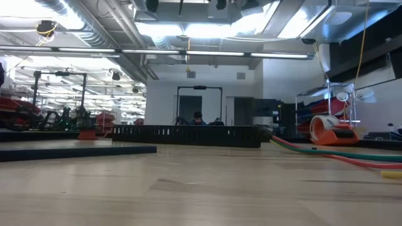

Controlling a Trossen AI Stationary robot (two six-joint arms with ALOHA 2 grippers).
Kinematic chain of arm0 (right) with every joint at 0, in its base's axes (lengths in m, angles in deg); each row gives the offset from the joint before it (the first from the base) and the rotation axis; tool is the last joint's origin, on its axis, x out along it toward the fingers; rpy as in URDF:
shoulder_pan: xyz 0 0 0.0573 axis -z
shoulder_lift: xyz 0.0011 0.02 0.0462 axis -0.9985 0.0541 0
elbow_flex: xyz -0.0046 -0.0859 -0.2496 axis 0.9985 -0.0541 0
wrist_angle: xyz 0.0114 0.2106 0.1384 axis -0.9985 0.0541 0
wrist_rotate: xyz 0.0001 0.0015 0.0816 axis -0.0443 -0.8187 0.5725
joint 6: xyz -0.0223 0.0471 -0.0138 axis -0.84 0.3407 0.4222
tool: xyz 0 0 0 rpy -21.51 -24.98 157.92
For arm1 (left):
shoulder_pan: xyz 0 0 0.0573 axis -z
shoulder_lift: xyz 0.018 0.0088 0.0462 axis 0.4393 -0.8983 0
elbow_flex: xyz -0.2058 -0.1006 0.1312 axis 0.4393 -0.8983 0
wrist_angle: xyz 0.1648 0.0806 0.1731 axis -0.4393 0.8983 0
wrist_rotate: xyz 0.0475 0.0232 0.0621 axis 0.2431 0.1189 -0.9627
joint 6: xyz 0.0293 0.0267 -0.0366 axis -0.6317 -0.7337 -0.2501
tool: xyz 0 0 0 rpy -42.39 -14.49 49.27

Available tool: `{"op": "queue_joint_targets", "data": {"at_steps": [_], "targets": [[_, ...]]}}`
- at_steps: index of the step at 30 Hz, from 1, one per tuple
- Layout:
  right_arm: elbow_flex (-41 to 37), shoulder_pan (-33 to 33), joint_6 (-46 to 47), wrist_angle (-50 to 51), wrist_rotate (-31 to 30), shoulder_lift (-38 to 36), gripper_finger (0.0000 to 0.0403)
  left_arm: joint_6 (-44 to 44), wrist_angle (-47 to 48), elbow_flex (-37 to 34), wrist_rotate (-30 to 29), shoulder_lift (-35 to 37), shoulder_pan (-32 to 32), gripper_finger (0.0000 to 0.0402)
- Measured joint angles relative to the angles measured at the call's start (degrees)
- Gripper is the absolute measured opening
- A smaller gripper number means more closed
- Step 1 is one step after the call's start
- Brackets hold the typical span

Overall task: Ziptie cables
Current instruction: Prepare the black zip tie

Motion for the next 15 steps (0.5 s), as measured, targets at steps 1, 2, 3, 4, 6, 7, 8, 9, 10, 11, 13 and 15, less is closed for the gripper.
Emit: {"op": "queue_joint_targets", "data": {"at_steps": [1,2,3,4,6,7,8,9,10,11,13,15], "targets": [[0.01,-0.06,-0.3,0.08,0.0,0.0,0.0,-0.04,0.34,0.0,0.02,0.15,-0.14,0.0],[0.02,-0.06,-0.36,0.39,-0.01,0.0,0.0,-0.04,0.83,0.0,0.01,0.38,-0.11,0.0],[0.02,-0.04,-0.38,0.84,-0.01,0.0,0.0,-0.08,1.39,0.0,-0.11,0.7,-0.11,0.0],[0.0,-0.04,-0.37,1.18,-0.05,0.02,0.0,-0.06,1.83,0.0,-0.26,0.96,-0.11,0.0],[0.0,0.07,-0.37,1.3,-0.58,0.02,0.0,0.12,2.53,0.0,-0.68,1.33,-0.11,0.0],[0.0,0.07,-0.37,1.26,-0.83,0.02,0.0,0.17,2.82,0.0,-0.97,1.38,-0.01,0.0],[0.0,0.07,-0.37,1.2,-1.04,0.02,0.0,0.18,2.81,0.0,-1.07,1.38,0.05,0.0],[0.02,0.07,-0.37,1.2,-1.05,0.02,0.0,0.21,2.84,0.0,-1.08,1.38,0.09,0.0],[0.02,0.07,-0.37,1.24,-1.03,0.02,0.0,0.21,2.92,0.0,-1.07,1.38,0.09,0.0],[0.0,0.07,-0.37,1.24,-1.04,0.04,0.0,0.3,3.06,0.0,-1.07,1.38,0.09,0.0],[0.02,0.08,-0.37,1.18,-1.04,0.04,0.0,0.71,3.63,0.0,-1.06,1.38,0.06,0.0],[0.02,0.07,-0.37,1.14,-1.04,0.04,0.0,0.73,3.89,0.0,-1.07,1.35,-0.08,0.0]]}}
